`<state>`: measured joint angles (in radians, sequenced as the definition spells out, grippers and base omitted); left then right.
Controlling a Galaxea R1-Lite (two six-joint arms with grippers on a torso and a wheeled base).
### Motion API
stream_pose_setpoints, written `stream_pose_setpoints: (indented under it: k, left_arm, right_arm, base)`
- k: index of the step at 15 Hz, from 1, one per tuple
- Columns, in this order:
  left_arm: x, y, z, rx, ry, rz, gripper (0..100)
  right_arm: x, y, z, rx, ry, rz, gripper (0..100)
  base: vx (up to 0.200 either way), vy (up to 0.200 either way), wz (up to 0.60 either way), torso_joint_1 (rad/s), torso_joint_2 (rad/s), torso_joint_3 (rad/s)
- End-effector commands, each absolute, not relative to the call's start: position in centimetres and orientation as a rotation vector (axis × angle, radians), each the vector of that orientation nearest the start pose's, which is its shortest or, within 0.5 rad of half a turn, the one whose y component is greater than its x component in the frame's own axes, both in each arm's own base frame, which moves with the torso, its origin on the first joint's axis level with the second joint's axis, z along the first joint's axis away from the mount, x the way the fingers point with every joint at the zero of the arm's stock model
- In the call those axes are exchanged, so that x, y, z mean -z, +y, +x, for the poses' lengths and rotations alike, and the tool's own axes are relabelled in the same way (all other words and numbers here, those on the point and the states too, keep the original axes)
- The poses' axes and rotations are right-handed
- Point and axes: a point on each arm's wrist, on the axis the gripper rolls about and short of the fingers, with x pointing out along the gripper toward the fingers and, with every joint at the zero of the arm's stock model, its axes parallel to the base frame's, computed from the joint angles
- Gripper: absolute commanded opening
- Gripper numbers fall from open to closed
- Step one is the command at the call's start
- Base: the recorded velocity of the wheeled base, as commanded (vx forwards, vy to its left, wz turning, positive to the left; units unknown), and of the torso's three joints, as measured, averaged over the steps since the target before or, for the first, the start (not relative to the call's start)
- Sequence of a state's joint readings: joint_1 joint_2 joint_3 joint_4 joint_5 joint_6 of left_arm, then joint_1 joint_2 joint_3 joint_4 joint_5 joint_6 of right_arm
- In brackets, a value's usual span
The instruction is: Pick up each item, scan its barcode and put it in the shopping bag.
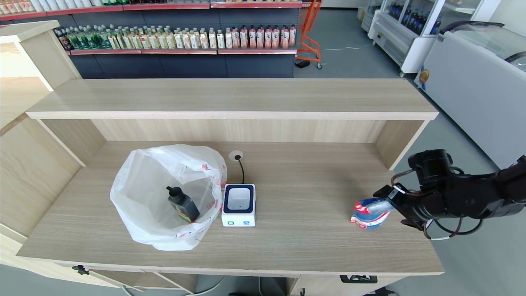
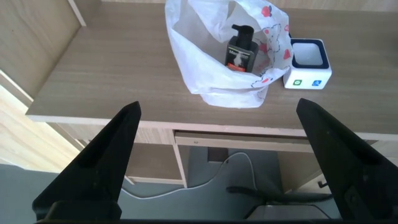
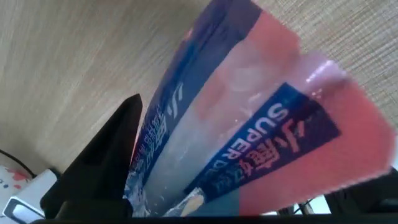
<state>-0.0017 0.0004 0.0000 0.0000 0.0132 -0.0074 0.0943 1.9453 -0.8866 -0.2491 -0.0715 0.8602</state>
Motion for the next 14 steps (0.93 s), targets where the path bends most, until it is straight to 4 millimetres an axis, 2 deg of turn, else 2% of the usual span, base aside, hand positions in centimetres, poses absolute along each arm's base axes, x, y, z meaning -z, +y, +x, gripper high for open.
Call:
stream_pose_setpoints:
  k: [1,5,11,12,13,14]
  left_arm:
    - [-7.5,0.0,-2.3,-0.012,0.0,-0.008,100]
    - [-7.5,0.0,-2.3,-0.012,0.0,-0.008,100]
    - [-7.5,0.0,-2.3,-0.012,0.0,-0.008,100]
    - [-7.5,0.0,-2.3,-0.012,0.0,-0.008,100]
    - [-7.6,0.0,-2.3,-0.012,-0.002,-0.008,100]
    - [-7.5,0.0,-2.3,-0.011,0.0,-0.008,100]
  right_arm:
    - [-7.8,3.0,33.4,0.338,0.791,0.737,0]
    - [-7.3,3.1,33.6,0.299,0.815,0.634,0]
    - [-8.8,3.4,34.1,0.223,0.767,0.608,0]
    - [-10.2,3.4,34.2,0.175,0.712,0.624,0]
    - [-12.8,3.5,33.8,0.071,0.653,0.643,0]
    - [-15.7,3.3,32.1,-0.064,0.612,0.655,0]
  base:
    - [0.0,0.0,0.0,0.0,0.0,0.0]
    - [0.0,0.0,0.0,0.0,0.0,0.0]
    - [0.0,0.0,0.0,0.0,0.0,0.0]
    - [0.0,0.0,0.0,0.0,0.0,0.0]
    - [0.0,0.0,0.0,0.0,0.0,0.0]
    - [0.0,0.0,0.0,0.0,0.0,0.0]
